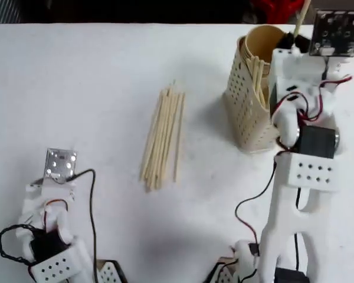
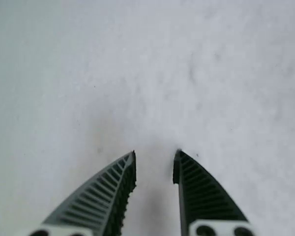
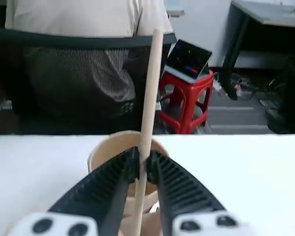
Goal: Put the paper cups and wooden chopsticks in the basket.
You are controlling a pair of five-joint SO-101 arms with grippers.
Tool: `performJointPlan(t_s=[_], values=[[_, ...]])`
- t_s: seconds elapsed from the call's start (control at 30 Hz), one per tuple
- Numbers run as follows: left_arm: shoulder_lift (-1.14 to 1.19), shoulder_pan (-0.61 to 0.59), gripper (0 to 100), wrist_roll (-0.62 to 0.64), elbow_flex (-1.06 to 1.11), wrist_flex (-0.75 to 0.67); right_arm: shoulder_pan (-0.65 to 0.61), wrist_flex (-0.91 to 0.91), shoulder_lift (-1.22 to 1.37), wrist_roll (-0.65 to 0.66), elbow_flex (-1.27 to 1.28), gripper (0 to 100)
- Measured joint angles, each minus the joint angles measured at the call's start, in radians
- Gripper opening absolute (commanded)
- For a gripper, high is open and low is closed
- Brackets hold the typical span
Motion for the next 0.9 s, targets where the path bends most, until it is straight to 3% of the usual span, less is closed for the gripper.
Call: performJointPlan(t_s=[0.1, 0.3, 0.5, 0.73, 0.9], values=[[0.0, 0.0, 14, 0.0, 0.0, 0.0, 0.003, -0.014, 0.0, 0.0, 0.075, 2.7], [0.0, 0.0, 14, 0.0, 0.0, 0.0, 0.0, 0.072, -0.002, 0.049, 0.101, 17.5], [0.0, 0.0, 14, 0.0, 0.0, 0.0, -0.014, 0.183, -0.133, 0.13, 0.101, 13.8], [0.0, 0.0, 14, 0.0, 0.0, 0.0, -0.199, 0.379, -0.353, 0.186, 0.101, 10.9], [0.0, 0.0, 14, 0.0, 0.0, 0.0, -0.338, 0.486, -0.319, 0.169, 0.06, 10.9]])
